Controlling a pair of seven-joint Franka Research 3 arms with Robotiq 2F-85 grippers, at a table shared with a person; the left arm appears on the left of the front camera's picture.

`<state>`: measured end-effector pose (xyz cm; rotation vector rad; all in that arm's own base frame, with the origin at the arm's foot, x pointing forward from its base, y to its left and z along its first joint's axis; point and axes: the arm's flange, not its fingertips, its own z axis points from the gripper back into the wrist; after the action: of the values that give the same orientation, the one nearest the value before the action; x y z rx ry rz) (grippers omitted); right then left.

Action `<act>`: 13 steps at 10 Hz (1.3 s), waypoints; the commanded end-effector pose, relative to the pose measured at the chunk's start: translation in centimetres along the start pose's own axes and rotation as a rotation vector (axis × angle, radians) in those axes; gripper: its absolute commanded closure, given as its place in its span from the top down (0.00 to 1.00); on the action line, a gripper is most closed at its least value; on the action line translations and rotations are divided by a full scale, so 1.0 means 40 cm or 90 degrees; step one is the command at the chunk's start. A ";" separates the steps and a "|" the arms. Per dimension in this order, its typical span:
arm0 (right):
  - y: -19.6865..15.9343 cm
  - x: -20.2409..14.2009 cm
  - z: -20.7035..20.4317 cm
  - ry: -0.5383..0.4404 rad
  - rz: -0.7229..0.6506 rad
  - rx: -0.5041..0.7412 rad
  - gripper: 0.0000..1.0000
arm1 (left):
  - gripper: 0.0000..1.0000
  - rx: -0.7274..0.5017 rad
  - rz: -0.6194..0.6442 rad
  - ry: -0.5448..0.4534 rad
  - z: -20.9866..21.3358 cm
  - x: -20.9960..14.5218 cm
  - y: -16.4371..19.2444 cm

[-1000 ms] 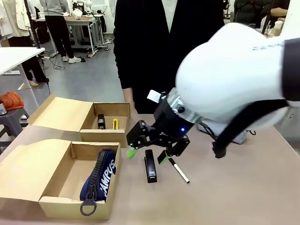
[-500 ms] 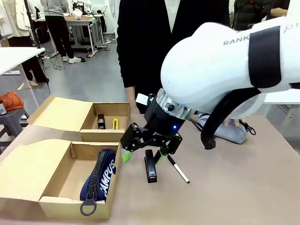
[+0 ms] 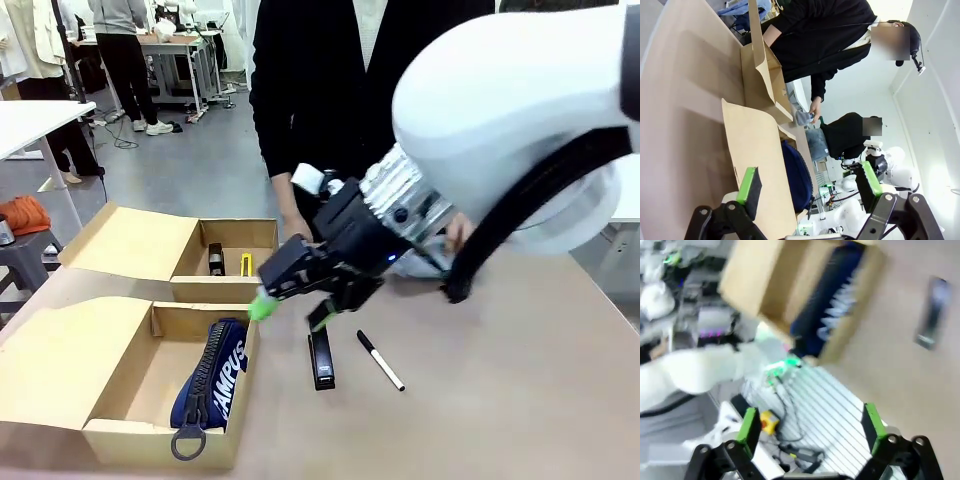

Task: Place items inside the box.
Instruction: Pick up a Pencil pouch or Stapler and place it inside the Mailer Box closest to the robot.

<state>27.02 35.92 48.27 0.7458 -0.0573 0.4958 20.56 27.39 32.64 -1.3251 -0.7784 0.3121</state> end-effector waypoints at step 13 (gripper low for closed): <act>-0.466 -0.600 0.461 -0.427 -0.172 0.219 1.00 | 0.96 -0.012 -0.014 -0.011 -0.009 -0.005 -0.005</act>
<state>30.26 4.75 56.45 1.1614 -0.4603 0.0399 20.55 27.40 32.64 -1.3249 -0.7788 0.3120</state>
